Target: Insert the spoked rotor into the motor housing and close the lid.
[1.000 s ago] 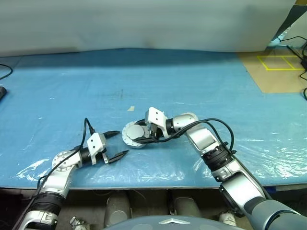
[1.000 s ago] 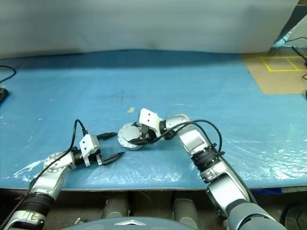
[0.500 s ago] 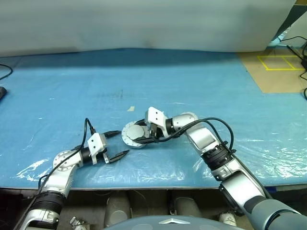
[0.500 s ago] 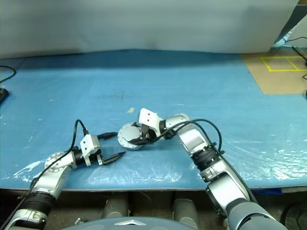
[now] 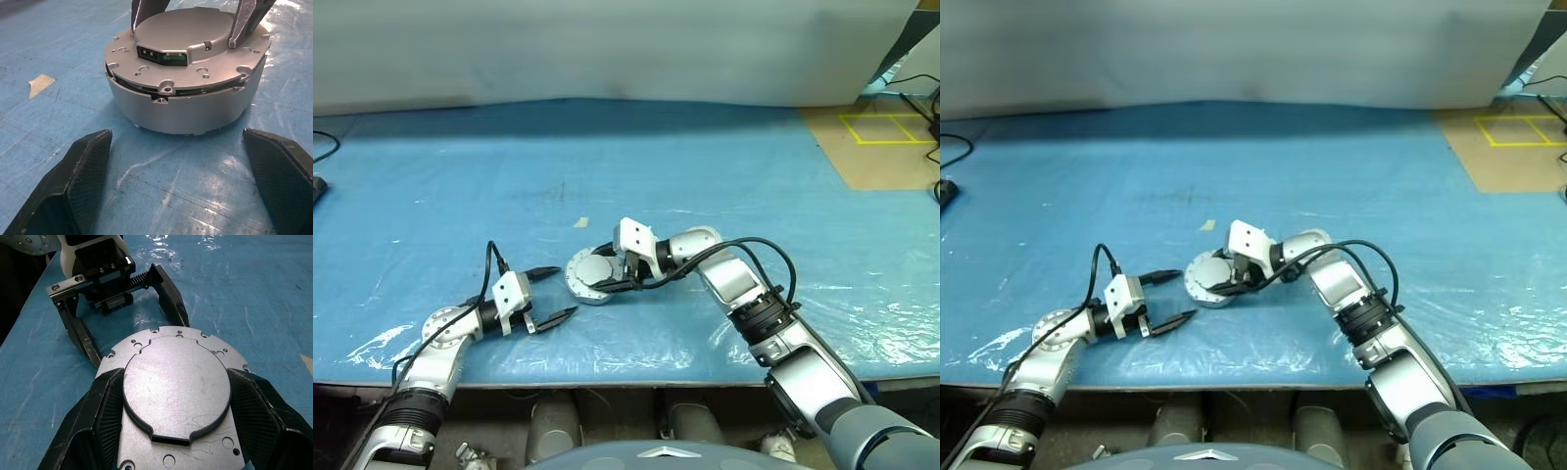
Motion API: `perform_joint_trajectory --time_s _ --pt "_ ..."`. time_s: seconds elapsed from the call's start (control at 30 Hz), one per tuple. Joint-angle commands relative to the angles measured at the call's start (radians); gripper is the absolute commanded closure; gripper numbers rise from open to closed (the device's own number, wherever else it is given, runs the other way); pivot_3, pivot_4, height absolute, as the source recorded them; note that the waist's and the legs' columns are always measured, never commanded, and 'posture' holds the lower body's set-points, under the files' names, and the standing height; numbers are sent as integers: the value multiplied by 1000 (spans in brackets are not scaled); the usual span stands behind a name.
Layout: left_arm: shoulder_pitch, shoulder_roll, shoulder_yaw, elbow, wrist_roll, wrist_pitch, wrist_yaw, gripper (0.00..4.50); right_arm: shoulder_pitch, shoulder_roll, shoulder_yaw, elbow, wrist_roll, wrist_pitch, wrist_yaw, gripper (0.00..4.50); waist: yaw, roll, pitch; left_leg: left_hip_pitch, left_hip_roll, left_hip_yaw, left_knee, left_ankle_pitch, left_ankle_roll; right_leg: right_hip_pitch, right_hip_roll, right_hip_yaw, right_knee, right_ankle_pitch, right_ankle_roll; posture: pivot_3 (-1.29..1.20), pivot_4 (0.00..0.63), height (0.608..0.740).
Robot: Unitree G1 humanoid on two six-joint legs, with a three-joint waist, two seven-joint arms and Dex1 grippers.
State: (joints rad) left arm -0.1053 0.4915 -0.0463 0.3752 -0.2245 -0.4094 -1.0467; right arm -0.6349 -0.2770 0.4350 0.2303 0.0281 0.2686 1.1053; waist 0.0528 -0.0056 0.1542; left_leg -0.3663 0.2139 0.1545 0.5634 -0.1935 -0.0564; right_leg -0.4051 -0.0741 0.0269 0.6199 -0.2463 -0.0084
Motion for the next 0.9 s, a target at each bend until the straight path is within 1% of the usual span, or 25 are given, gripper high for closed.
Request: perform_joint_trajectory --time_s 0.03,0.27,0.5,0.63,0.9 --pt "22 -1 -11 37 21 9 7 0 -8 15 -1 15 3 3 -10 1558 -1 0 0 0 0 0 0 0 0 0 0 0 0 0 0 0 150 740" --pt "30 1 -8 41 22 2 8 0 -9 30 1 30 -2 -7 -16 1558 -6 0 0 1 0 0 0 0 0 0 0 0 0 0 0 0 150 740" --pt "30 2 -4 51 21 -6 6 0 -10 15 11 52 -26 -28 -20 1558 -6 1 -1 1 0 0 0 0 0 0 0 0 0 0 0 0 150 740" --pt "27 2 -5 59 21 -10 4 0 -23 14 16 92 -59 -46 -57 1558 -7 2 -1 1 0 0 0 0 0 0 0 1 0 0 0 0 150 740" --pt "22 -6 -9 61 21 -7 7 0 -20 11 19 92 -49 -47 -46 1558 -7 3 -2 2 0 0 -1 0 0 0 0 1 1 0 0 0 150 740"
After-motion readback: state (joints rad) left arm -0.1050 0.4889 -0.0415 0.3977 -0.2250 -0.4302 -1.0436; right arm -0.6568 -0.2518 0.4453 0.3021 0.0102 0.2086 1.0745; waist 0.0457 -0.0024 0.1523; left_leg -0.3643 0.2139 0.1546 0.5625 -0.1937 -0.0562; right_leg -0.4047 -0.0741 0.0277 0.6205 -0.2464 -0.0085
